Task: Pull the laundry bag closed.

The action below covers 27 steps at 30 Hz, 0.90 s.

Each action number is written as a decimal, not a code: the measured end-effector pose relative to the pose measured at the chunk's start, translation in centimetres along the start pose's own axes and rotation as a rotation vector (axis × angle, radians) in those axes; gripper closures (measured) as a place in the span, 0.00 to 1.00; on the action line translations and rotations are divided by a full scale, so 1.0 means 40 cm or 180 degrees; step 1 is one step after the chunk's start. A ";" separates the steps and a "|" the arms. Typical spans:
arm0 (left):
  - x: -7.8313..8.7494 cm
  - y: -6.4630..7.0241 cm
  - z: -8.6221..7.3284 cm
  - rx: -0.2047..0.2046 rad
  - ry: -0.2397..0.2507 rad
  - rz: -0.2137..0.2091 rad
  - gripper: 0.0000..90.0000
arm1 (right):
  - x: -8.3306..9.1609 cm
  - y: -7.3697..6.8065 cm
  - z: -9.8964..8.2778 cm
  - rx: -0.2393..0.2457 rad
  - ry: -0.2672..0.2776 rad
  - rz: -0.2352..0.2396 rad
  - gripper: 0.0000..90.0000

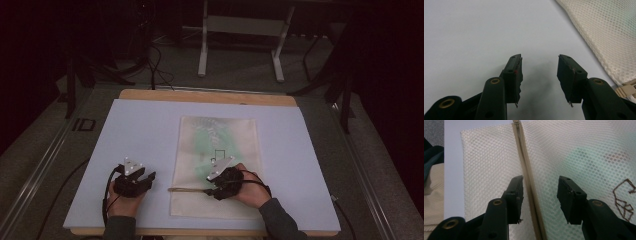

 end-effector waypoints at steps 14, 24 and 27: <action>-0.001 0.000 0.000 0.0003 -0.0010 0.0007 0.60 | -0.021 -0.010 0.030 0.0047 0.0023 0.0050 0.62; -0.001 0.000 0.000 -0.0009 -0.0020 0.0023 0.59 | -0.037 -0.019 0.053 0.0084 0.0039 0.0083 0.62; 0.000 0.001 0.000 -0.0006 -0.0016 0.0021 0.59 | -0.042 -0.022 0.060 0.0101 0.0036 0.0098 0.62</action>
Point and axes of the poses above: each handheld gripper's, and its own axes: x roughly backward along the jaws, z roughly out of its top, y roughly to its right, the point moved 4 cm from there along -x, roughly forward along the jaws, and after that the axes turned 11 degrees about -y, right-handed, at the moved point
